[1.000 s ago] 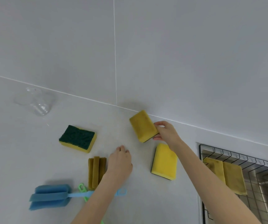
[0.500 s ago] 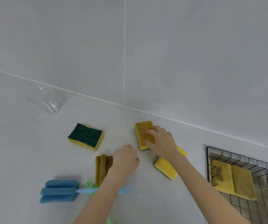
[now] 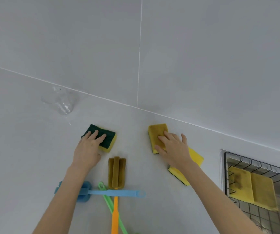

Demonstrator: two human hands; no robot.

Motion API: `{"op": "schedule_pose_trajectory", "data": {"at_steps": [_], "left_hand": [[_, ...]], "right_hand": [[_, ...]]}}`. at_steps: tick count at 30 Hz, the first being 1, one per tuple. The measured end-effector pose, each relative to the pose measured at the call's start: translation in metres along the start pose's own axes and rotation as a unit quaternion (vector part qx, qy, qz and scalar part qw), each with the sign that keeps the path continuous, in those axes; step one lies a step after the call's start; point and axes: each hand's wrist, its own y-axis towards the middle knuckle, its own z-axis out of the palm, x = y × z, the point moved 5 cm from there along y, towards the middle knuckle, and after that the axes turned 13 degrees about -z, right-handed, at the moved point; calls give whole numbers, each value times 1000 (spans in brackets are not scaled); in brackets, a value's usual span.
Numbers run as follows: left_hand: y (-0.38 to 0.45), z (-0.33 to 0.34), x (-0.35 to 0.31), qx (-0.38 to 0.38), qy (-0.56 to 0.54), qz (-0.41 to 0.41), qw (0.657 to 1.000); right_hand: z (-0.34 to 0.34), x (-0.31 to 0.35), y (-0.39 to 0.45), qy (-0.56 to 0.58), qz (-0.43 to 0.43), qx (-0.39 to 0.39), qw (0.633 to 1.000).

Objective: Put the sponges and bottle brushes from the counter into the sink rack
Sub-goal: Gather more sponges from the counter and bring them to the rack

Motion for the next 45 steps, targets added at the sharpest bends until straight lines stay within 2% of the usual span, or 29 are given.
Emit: {"op": "schedule_pose_trajectory", "data": {"at_steps": [5,8,10,13,15,17,19,20,22,24,26,28,31,35,41,45], "left_hand": [[-1,-11,2,-140,-91,44,985],[-6,-33,-17,-142,-224,19,964],[-5,-41,-31,-102,-366,-33,924],[7,-28,-49,40,-538,-109,835],[14,-11,-57,143,-587,-149,783],[16,5,-61,217,-577,-175,768],[17,16,-61,237,-542,-193,783],[17,18,-58,214,-510,-198,809],[19,10,-51,96,-408,-187,888],[11,-7,-53,-2,-335,-132,933],[1,-15,-64,8,-302,-50,952],[-9,-11,-76,62,-241,7,969],[-17,4,-82,102,-166,12,981],[-18,15,-86,58,-137,13,989],[-16,15,-88,42,-140,0,989],[-16,5,-90,35,-172,-1,984]], "right_hand": [[3,2,-2,-5,-2,-1,1000],[2,2,-2,-8,-5,0,1000],[0,2,-3,-11,-9,6,1000],[0,0,-5,-8,-14,19,1000],[1,-1,-5,-2,-15,27,1000],[1,-2,-5,2,-17,29,999],[1,-3,-5,6,-18,29,999],[2,-3,-5,7,-19,28,999],[2,-3,-6,8,-21,27,999],[1,-3,-7,8,-28,28,999],[-2,-4,-8,6,-40,25,999],[-7,-4,-10,6,-48,12,999],[-9,-1,-15,-1,-42,-2,999],[-3,1,-14,-20,-27,2,999],[2,-1,-3,-2,-9,-25,1000],[-4,-8,-4,65,-15,-52,996]]}}
